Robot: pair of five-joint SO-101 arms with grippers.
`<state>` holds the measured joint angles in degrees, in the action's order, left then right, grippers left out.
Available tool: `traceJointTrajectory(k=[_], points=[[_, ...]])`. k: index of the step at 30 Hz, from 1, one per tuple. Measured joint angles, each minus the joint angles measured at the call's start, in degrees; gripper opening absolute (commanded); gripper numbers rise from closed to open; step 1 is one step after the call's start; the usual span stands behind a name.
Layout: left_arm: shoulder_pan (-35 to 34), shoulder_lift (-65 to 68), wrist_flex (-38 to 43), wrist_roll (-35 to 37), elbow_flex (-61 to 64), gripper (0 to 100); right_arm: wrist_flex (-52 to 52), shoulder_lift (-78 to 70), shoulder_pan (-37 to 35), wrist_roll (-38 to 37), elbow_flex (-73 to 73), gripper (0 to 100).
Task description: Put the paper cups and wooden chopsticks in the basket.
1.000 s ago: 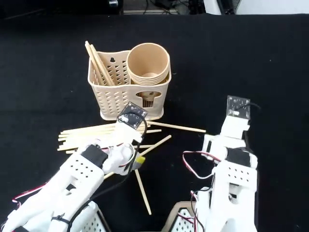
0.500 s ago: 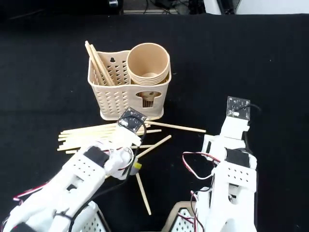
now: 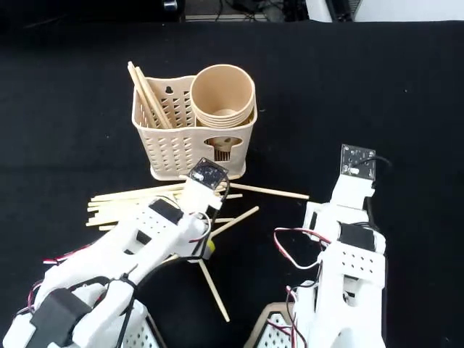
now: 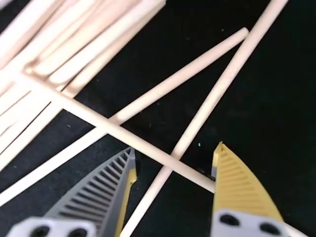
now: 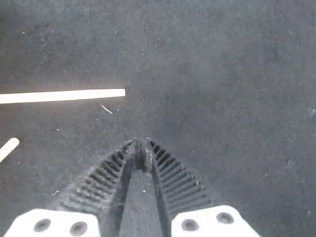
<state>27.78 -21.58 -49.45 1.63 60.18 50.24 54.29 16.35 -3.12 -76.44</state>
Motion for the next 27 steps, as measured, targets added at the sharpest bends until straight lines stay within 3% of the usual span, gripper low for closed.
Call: traceJointTrajectory(k=[16,27], points=[[5.63,0.0,0.62,-3.69,-0.09,15,0.0,0.0,0.0,0.0,0.0,1.5],[5.8,0.62,0.09,-6.95,-3.69,15,0.0,0.0,5.54,0.0,0.0,1.5]])
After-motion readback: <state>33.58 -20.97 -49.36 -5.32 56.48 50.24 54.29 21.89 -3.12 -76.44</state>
